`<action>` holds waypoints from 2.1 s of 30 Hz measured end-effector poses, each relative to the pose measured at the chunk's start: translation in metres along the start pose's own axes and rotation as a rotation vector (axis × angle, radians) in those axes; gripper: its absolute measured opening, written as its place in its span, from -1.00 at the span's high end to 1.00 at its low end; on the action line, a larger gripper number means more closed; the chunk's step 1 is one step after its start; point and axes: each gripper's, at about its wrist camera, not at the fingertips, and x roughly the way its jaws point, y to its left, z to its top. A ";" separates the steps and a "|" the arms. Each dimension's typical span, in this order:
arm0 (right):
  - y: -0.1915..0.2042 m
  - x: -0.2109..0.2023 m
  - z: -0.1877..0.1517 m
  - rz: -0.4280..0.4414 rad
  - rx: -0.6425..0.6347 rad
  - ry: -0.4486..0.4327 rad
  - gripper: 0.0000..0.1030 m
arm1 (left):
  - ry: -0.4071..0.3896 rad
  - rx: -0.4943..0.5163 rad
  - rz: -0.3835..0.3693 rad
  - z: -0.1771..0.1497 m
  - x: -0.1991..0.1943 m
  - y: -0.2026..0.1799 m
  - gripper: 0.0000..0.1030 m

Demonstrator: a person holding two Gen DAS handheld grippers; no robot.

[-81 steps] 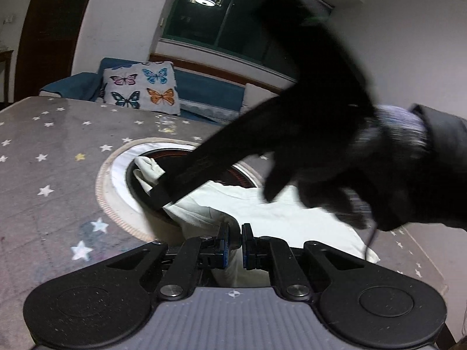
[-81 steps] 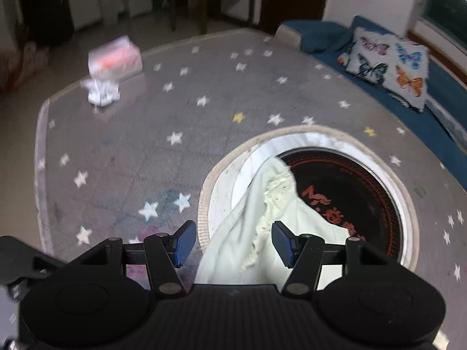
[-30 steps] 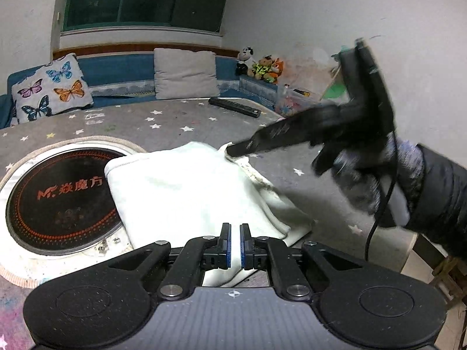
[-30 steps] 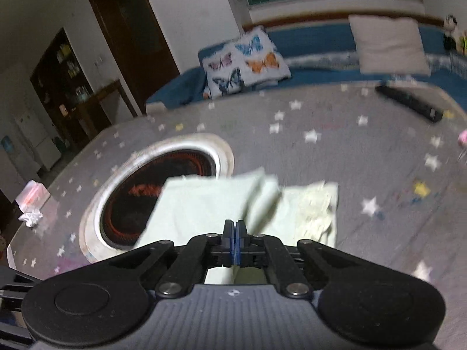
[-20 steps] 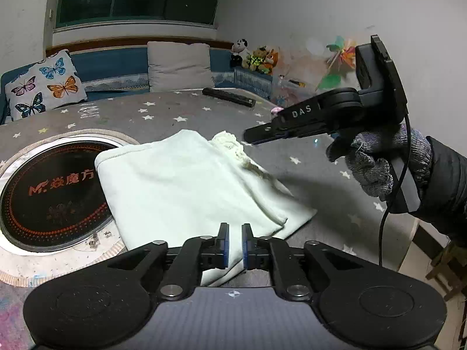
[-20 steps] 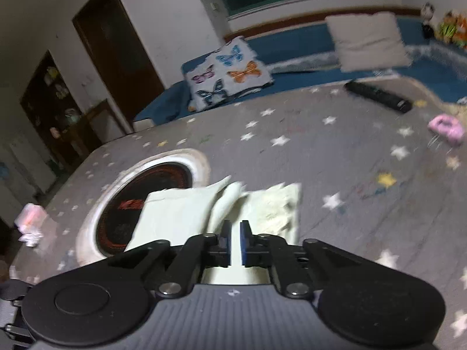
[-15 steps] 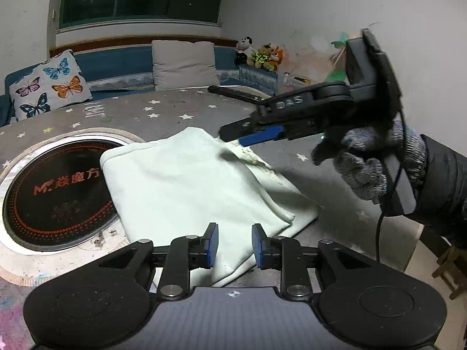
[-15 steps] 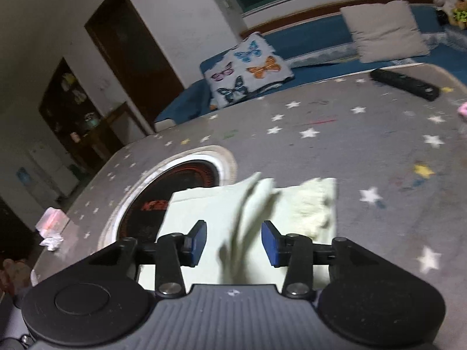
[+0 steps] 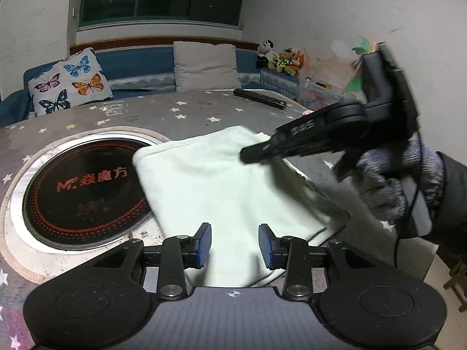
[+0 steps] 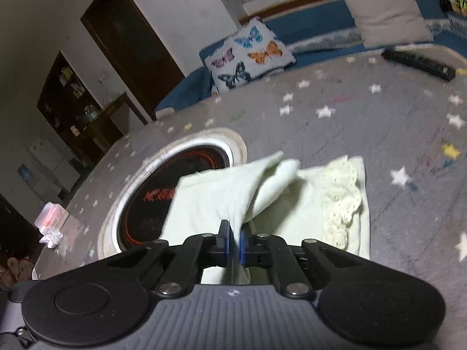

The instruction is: Fold clothes

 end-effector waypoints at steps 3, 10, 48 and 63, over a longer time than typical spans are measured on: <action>0.001 -0.025 0.004 -0.017 -0.012 -0.056 0.90 | -0.001 0.000 -0.002 0.000 0.000 0.001 0.21; -0.037 -0.027 -0.002 -0.069 0.081 -0.042 0.82 | 0.029 0.010 -0.016 -0.004 0.010 -0.005 0.20; -0.026 -0.118 -0.080 -0.202 0.084 -0.059 0.70 | 0.025 0.152 0.071 -0.005 0.013 -0.011 -0.68; -0.005 -0.042 -0.014 -0.142 -0.091 -0.093 0.62 | 0.025 0.158 0.133 0.006 0.050 -0.004 -0.96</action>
